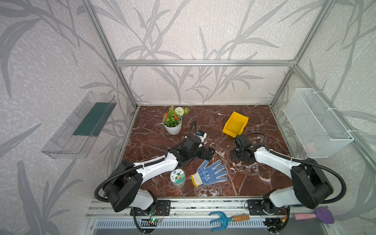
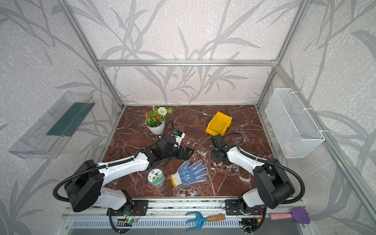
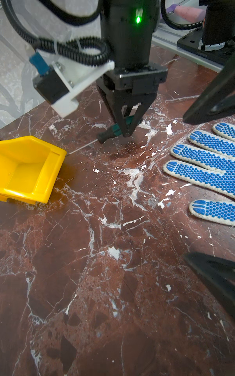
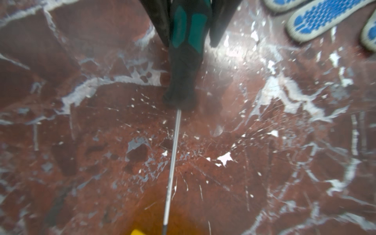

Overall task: Put the screwdriver in the bin
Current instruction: Pick up the screwdriver from the middle-right of the table, then place the screwdriver into the bin.

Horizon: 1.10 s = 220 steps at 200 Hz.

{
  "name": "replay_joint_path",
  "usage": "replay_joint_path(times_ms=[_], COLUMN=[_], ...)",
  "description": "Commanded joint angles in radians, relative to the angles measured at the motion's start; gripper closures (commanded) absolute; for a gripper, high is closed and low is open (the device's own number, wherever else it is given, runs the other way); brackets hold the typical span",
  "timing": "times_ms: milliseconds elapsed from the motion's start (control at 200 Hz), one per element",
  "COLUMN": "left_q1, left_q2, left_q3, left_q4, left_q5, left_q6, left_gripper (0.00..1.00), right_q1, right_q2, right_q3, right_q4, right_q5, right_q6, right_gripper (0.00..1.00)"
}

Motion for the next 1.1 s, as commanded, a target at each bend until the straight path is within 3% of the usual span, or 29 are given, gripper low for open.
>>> replay_joint_path(times_ms=[0, 130, 300, 490, 770, 1095], left_q1=[0.004, 0.004, 0.007, 0.006, 0.008, 0.015], left_q2=[-0.015, -0.025, -0.018, -0.013, -0.031, -0.031], left_q3=[0.031, 0.053, 0.123, 0.191, 0.202, 0.169], left_q4=[0.007, -0.001, -0.015, -0.037, -0.064, -0.035], left_q5=[-0.009, -0.017, -0.019, -0.019, -0.022, -0.017], left_q6=[-0.003, 0.009, 0.029, 0.048, 0.071, 0.073], left_gripper=[0.01, 0.01, 0.01, 0.01, 0.01, 0.01], right_q1=[0.009, 0.009, -0.014, -0.108, -0.208, -0.252], right_q2=[-0.104, -0.204, -0.254, -0.060, 0.265, 0.546], right_q3=[0.020, 0.064, 0.133, 0.342, 0.572, 0.807], right_q4=[-0.097, -0.123, -0.017, -0.017, -0.045, -0.266], right_q5=[0.006, 0.020, 0.053, -0.057, -0.116, -0.052], right_q6=[-0.021, -0.053, -0.099, -0.114, -0.167, -0.215], right_gripper=[0.85, 0.85, 0.85, 0.84, 0.82, 0.82])
